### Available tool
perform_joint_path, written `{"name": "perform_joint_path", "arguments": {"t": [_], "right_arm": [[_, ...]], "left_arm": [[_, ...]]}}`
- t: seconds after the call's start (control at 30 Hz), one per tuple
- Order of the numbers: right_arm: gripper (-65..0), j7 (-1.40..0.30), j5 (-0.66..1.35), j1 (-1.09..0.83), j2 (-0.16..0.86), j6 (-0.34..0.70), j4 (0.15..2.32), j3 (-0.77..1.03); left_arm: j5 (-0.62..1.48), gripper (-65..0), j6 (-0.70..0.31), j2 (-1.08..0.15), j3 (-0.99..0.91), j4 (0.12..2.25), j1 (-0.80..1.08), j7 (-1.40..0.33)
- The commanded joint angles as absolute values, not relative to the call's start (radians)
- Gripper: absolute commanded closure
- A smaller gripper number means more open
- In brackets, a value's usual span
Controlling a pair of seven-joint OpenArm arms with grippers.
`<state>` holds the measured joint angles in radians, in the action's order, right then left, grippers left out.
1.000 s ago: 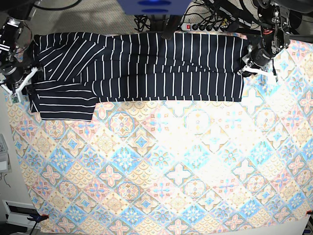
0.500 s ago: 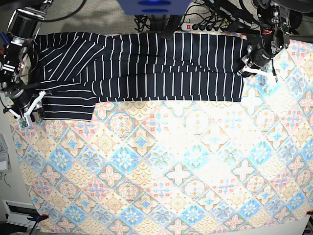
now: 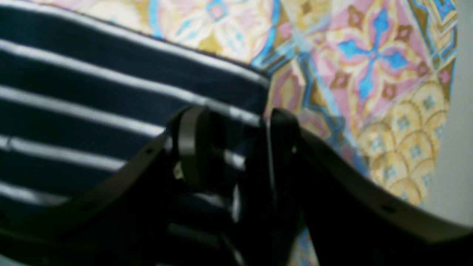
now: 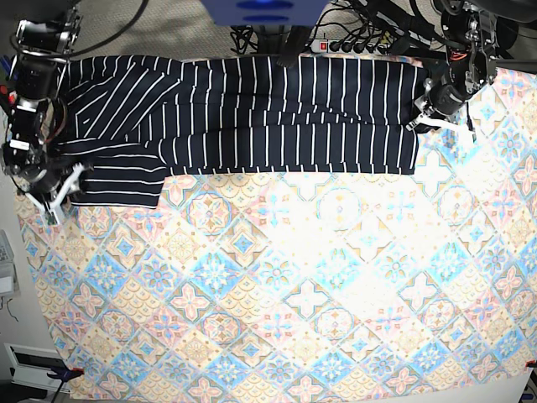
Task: Fold the T-shirt properly
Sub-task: 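Lower the folded hem onto the shirt with both grippers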
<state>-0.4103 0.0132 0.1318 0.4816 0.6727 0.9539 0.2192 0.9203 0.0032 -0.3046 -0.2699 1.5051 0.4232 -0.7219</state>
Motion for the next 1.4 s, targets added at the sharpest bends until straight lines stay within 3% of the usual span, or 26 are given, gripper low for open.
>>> {"name": "perform_joint_path", "arguments": {"t": [0.0, 0.37, 0.6, 0.83, 0.97, 1.13, 1.37], "right_arm": [[-25.9, -0.377, 0.031, 0.153, 0.504, 0.676, 0.947, 0.223], [-25.9, -0.323, 0.031, 0.237, 0.507, 0.679, 0.757, 0.217], [-24.7, -0.315, 0.033, 0.249, 0.507, 0.679, 0.739, 0.065], [-3.7, -0.318, 0.035, 0.249, 0.507, 0.680, 0.739, 0.065], [-0.2, -0.318, 0.038, 0.249, 0.507, 0.698, 0.753, 0.068], [-0.2, -0.331, 0.079, 0.170, 0.507, 0.698, 0.872, 0.173], [-0.2, -0.481, 0.148, -0.002, 0.507, 0.698, 1.171, 0.295]], "left_arm": [[0.928, 0.0, -0.002, -0.317, -0.274, 1.518, 0.420, -0.716], [0.928, 0.0, -0.002, -0.317, -0.275, 1.518, 0.410, -0.716], [0.929, 0.0, -0.002, -0.317, -0.275, 1.518, 0.409, -0.716], [0.929, 0.0, -0.002, -0.317, -0.277, 1.518, 0.409, -0.716], [0.929, 0.0, -0.002, -0.317, -0.277, 1.518, 0.409, -0.716], [0.929, 0.0, -0.002, -0.317, -0.277, 1.518, 0.409, -0.716], [0.929, 0.0, -0.002, -0.317, -0.277, 1.518, 0.406, -0.716]]}}
